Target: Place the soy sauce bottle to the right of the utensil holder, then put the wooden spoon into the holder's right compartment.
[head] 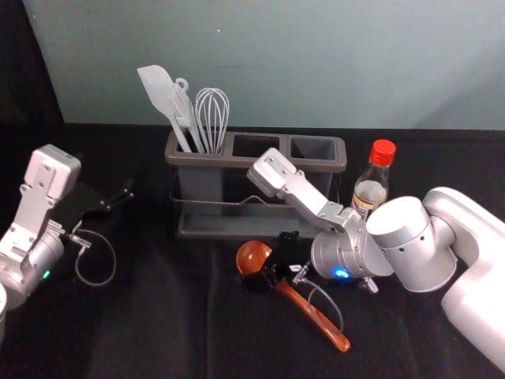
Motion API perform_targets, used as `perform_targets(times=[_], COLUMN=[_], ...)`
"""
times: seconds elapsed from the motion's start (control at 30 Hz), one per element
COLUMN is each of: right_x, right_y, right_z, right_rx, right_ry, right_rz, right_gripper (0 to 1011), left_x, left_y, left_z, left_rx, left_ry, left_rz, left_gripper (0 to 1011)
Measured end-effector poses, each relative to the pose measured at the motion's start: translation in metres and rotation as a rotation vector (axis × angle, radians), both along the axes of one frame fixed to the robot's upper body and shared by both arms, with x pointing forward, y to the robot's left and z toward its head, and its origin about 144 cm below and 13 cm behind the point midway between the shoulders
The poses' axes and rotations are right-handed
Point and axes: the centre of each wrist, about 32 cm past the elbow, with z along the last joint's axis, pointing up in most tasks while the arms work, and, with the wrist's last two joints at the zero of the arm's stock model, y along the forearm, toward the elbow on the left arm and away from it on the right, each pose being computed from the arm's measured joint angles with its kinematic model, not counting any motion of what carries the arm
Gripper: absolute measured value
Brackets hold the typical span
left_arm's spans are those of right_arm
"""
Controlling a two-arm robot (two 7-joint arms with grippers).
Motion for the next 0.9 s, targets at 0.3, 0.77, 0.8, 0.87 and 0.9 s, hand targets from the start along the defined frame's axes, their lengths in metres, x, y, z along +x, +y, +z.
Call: perform_targets(times=[0.3,0.77,0.8,0.87,0.9], right_x=[0.0,-0.008,-0.01,-0.015,-0.018], right_y=[0.0,-0.009,-0.01,-0.015,-0.017], right_z=[0.0,0.007,0.008,0.012,0.014], right_rx=[0.001,0.039,0.048,0.077,0.091], right_ry=[0.001,-0.057,-0.07,-0.111,-0.13], right_rz=[0.001,0.017,0.02,0.031,0.036], right_gripper=[838,837,837,837,838], left_x=[0.0,0.0,0.0,0.0,0.0], left_y=[0.0,0.0,0.0,0.0,0.0], left_z=[0.0,0.0,0.0,0.0,0.0], left_rx=[0.0,0.0,0.0,0.0,0.0], left_ry=[0.0,0.0,0.0,0.0,0.0], left_rz=[0.0,0.0,0.0,0.0,0.0], left_gripper=[1005,1005,1005,1005,1005])
